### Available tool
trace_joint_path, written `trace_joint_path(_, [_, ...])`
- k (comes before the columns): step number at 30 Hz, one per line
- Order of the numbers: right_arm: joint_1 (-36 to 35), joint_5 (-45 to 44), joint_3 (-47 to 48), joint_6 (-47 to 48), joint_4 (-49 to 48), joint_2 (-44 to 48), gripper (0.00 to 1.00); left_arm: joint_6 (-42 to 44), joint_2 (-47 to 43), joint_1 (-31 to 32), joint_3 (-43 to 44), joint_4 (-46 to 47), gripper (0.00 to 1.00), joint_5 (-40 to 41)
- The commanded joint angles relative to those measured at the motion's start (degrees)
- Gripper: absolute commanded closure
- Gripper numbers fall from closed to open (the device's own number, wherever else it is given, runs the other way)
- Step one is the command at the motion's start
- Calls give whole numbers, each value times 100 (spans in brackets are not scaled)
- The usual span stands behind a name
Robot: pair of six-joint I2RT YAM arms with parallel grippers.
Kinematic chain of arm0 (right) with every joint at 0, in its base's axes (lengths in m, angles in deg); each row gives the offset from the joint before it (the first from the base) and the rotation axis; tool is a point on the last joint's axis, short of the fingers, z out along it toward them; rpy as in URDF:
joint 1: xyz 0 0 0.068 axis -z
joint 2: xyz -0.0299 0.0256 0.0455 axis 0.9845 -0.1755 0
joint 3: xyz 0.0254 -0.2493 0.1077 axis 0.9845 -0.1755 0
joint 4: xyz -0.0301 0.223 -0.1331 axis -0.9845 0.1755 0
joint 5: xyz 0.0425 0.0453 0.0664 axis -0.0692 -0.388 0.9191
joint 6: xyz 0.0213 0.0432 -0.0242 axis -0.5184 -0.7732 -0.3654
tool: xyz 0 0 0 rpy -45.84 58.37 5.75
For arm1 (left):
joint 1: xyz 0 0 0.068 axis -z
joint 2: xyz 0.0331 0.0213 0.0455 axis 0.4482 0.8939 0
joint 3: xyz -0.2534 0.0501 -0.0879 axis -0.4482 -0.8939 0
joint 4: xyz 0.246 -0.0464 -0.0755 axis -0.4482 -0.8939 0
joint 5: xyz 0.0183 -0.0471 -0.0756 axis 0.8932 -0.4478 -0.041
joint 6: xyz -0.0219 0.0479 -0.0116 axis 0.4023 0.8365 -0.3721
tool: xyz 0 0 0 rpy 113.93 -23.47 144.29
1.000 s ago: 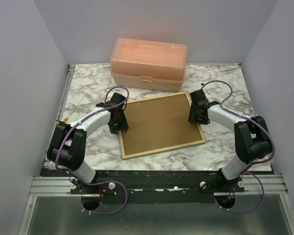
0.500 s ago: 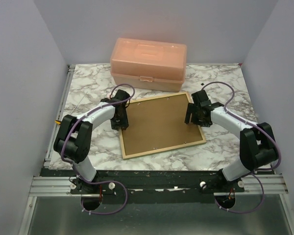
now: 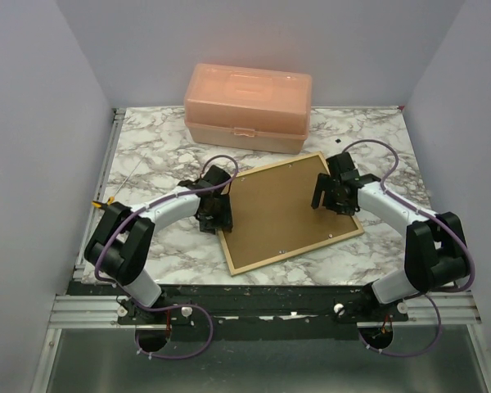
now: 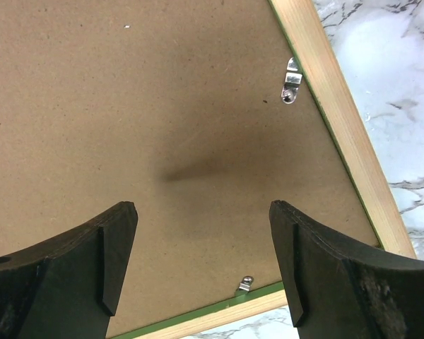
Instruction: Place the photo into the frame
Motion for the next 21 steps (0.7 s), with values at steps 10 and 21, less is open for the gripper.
trace_joint_path(10, [27, 442, -298, -87, 37, 73, 17, -277, 117, -414, 160, 335, 54, 256])
trace_joint_path(21, [26, 319, -195, -84, 109, 132, 17, -63, 566, -404, 181, 357, 91, 320])
